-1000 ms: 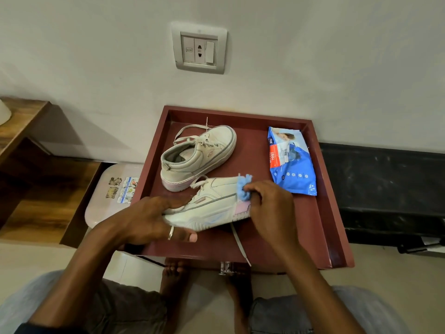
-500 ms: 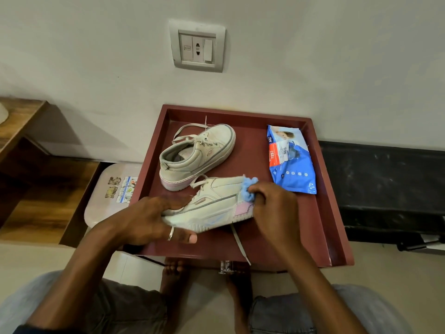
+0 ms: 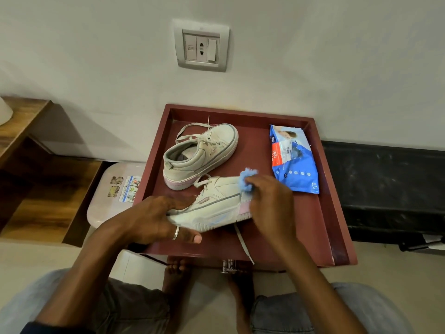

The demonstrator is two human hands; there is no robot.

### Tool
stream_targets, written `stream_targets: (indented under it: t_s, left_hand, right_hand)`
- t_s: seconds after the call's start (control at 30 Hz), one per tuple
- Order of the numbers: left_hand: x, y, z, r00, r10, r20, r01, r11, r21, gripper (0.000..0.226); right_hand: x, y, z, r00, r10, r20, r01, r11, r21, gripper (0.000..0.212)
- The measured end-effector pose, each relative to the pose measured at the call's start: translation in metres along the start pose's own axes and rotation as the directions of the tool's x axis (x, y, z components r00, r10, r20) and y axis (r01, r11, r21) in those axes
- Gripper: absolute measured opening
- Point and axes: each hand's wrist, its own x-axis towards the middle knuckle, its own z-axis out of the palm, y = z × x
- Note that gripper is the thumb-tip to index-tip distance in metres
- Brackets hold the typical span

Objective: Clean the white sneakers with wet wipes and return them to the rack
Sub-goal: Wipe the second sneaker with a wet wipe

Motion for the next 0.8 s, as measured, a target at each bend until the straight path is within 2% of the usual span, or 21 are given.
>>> stream_targets:
  t_s: [0.07, 0.13, 0.2, 0.3, 0.37, 0.47, 0.53, 0.63, 0.7, 0.8]
  left_hand:
    - [0.000, 0.001, 0.000, 1.000, -0.001, 0.009, 0.001, 1.000, -0.002, 0.056]
    - [0.000, 0.002, -0.001, 1.000, -0.003, 0.017, 0.003, 1.000, 0.006, 0.051]
    - [0.001, 0.001, -0.001, 1.000, -0.006, 0.013, 0.006, 1.000, 0.018, 0.049]
    - [0.001, 0.002, -0.001, 1.000, -0.012, -0.002, 0.012, 0.999, 0.037, 0.050]
    - [0.002, 0.004, -0.001, 1.000, -0.016, -0.018, 0.017, 0.998, 0.054, 0.043]
    - [0.004, 0.005, 0.000, 0.999, -0.034, -0.028, 0.036, 0.997, 0.063, 0.034]
    - [0.003, 0.005, -0.001, 0.998, -0.044, -0.039, 0.046, 0.997, 0.061, 0.038]
    - [0.002, 0.005, -0.003, 0.998, -0.048, -0.044, 0.050, 0.997, 0.062, 0.069]
    - [0.003, 0.005, -0.003, 0.998, -0.065, -0.023, 0.067, 0.996, 0.064, 0.078]
    - [0.003, 0.005, -0.003, 0.996, -0.094, 0.000, 0.093, 0.994, 0.062, 0.080]
  right_hand:
    - [0.011, 0.016, -0.003, 0.962, 0.255, 0.094, -0.262, 0.962, 0.076, 0.037]
    - [0.013, 0.021, -0.005, 0.914, 0.370, 0.165, -0.394, 0.905, 0.157, 0.037]
    - [0.011, 0.006, -0.009, 0.952, 0.290, 0.100, -0.303, 0.941, 0.153, 0.034]
    - [-0.007, -0.021, -0.010, 0.999, -0.035, 0.001, 0.035, 0.997, 0.071, 0.035]
    - [-0.029, -0.040, -0.002, 0.984, -0.165, 0.062, 0.168, 0.985, -0.041, 0.036]
    - [-0.053, -0.056, 0.005, 0.938, -0.294, 0.182, 0.301, 0.953, -0.014, 0.032]
    - [-0.048, -0.043, -0.003, 0.933, -0.320, 0.163, 0.327, 0.945, -0.013, 0.031]
    - [-0.033, -0.012, -0.020, 0.984, -0.166, 0.066, 0.173, 0.977, -0.125, 0.039]
    - [-0.037, -0.016, -0.018, 0.994, -0.102, 0.025, 0.105, 0.984, -0.146, 0.038]
    - [-0.062, -0.050, 0.006, 0.964, -0.252, 0.084, 0.260, 0.959, -0.109, 0.028]
